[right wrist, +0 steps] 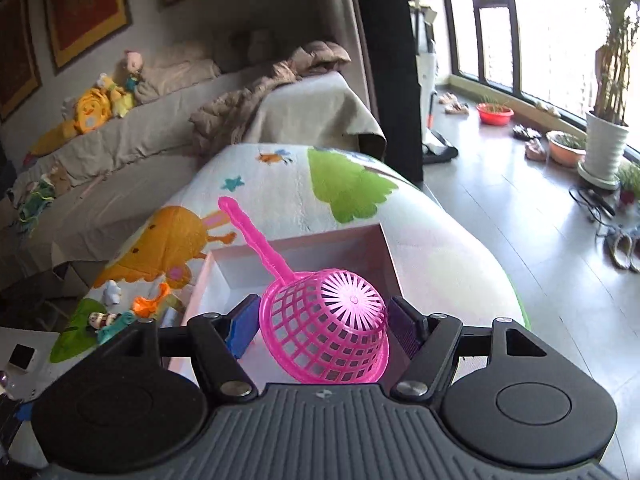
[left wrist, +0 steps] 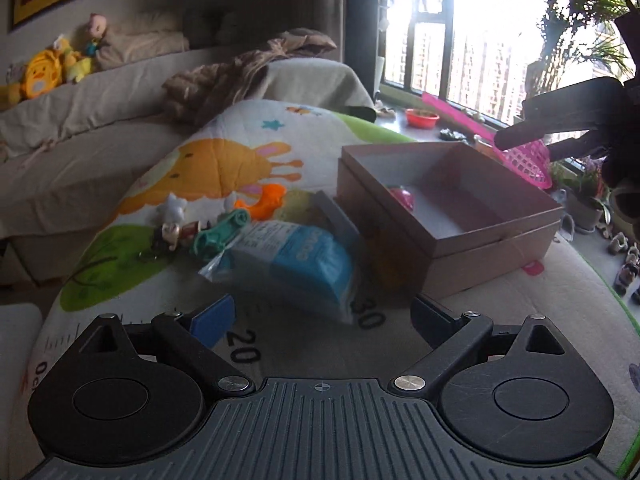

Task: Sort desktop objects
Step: 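Carry the pink net into the pink box with right tool while left tool places pink pig toy there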

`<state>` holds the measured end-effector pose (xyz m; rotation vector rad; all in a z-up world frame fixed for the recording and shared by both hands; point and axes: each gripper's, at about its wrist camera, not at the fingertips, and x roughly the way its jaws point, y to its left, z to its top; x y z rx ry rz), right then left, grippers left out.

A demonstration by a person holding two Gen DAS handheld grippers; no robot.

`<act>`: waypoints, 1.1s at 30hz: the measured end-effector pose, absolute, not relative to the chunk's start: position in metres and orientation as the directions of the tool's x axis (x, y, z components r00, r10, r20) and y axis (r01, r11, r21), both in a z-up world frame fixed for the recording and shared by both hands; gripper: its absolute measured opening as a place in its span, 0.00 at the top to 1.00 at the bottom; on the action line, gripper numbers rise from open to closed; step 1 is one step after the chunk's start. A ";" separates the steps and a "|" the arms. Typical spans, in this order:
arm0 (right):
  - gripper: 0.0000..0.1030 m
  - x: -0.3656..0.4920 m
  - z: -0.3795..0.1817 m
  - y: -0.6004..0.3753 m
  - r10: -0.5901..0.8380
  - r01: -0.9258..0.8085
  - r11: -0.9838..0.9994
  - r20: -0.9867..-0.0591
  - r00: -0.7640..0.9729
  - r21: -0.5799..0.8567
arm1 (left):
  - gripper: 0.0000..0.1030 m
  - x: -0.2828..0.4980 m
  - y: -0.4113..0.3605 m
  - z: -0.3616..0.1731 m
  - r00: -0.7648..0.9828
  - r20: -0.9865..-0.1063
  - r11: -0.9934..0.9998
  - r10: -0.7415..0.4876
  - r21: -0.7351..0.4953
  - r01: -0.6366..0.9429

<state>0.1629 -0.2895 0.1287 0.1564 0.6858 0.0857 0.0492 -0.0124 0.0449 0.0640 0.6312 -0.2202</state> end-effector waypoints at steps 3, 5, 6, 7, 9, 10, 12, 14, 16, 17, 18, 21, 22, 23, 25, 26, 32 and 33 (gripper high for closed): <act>0.28 0.175 0.112 -0.286 0.127 -0.003 0.982 -0.659 0.741 0.187 | 0.03 0.044 0.002 0.040 0.781 -0.600 0.980 -0.173 -0.024 0.199; 0.25 0.168 0.109 -0.286 0.139 -0.016 0.981 -0.643 0.753 0.194 | 0.03 0.042 0.010 0.037 0.781 -0.602 0.982 -0.165 -0.030 0.185; 0.25 0.164 0.111 -0.284 0.134 -0.028 0.984 -0.634 0.761 0.175 | 0.03 0.043 0.012 0.036 0.782 -0.602 0.984 -0.161 -0.032 0.178; 0.25 0.160 0.113 -0.281 0.124 -0.041 0.988 -0.623 0.772 0.146 | 0.03 0.045 0.015 0.037 0.787 -0.597 0.985 -0.158 -0.036 0.171; 0.25 0.150 0.118 -0.274 0.113 -0.077 0.993 -0.599 0.793 0.086 | 0.03 0.053 0.023 0.043 0.807 -0.574 0.989 -0.139 -0.041 0.141; 0.25 0.145 0.119 -0.270 0.117 -0.096 0.993 -0.587 0.801 0.068 | 0.03 0.059 0.028 0.046 0.820 -0.560 0.992 -0.121 -0.042 0.118; 0.24 0.133 0.121 -0.264 0.134 -0.134 0.990 -0.564 0.815 0.041 | 0.03 0.079 0.040 0.053 0.842 -0.538 0.999 -0.045 -0.025 0.037; 0.24 0.123 0.117 -0.258 0.144 -0.160 0.987 -0.558 0.817 0.021 | 0.03 0.107 0.051 0.056 0.843 -0.536 0.999 0.039 0.001 -0.046; 0.24 0.116 0.112 -0.252 0.152 -0.181 0.983 -0.563 0.812 0.003 | 0.05 0.139 0.060 0.055 0.838 -0.534 0.994 0.109 0.040 -0.104; 0.24 0.114 0.110 -0.250 0.155 -0.190 0.982 -0.566 0.810 -0.003 | 0.05 0.156 0.063 0.053 0.831 -0.538 0.989 0.144 0.061 -0.132; 0.24 0.111 0.109 -0.249 0.157 -0.196 0.981 -0.567 0.808 -0.009 | 0.05 0.173 0.066 0.050 0.821 -0.548 0.986 0.164 0.071 -0.149; 0.24 0.104 0.107 -0.250 0.154 -0.205 0.978 -0.569 0.808 -0.026 | 0.14 0.215 0.072 0.042 0.796 -0.574 0.981 0.194 0.088 -0.175; 0.24 0.103 0.107 -0.251 0.153 -0.204 0.979 -0.569 0.808 -0.027 | 0.20 0.227 0.072 0.037 0.780 -0.587 0.975 0.219 0.105 -0.195; 0.24 0.101 0.107 -0.254 0.151 -0.203 0.979 -0.571 0.807 -0.027 | 0.21 0.235 0.072 0.032 0.766 -0.602 0.973 0.226 0.112 -0.199; 0.23 0.099 0.107 -0.260 0.143 -0.194 0.981 -0.577 0.804 -0.026 | 0.26 0.246 0.075 0.023 0.734 -0.646 0.977 0.209 0.097 -0.192; 0.23 0.099 0.107 -0.262 0.140 -0.189 0.982 -0.581 0.802 -0.025 | 0.27 0.249 0.077 0.018 0.717 -0.667 0.977 0.202 0.086 -0.195; 0.23 0.105 0.101 -0.262 0.121 -0.181 0.983 -0.605 0.787 -0.039 | 0.59 0.236 0.075 0.016 0.744 -0.649 0.987 0.159 0.078 -0.142; 0.23 0.105 0.100 -0.259 0.126 -0.187 0.982 -0.607 0.785 -0.038 | 0.59 0.229 0.073 0.019 0.756 -0.639 0.989 0.143 0.073 -0.125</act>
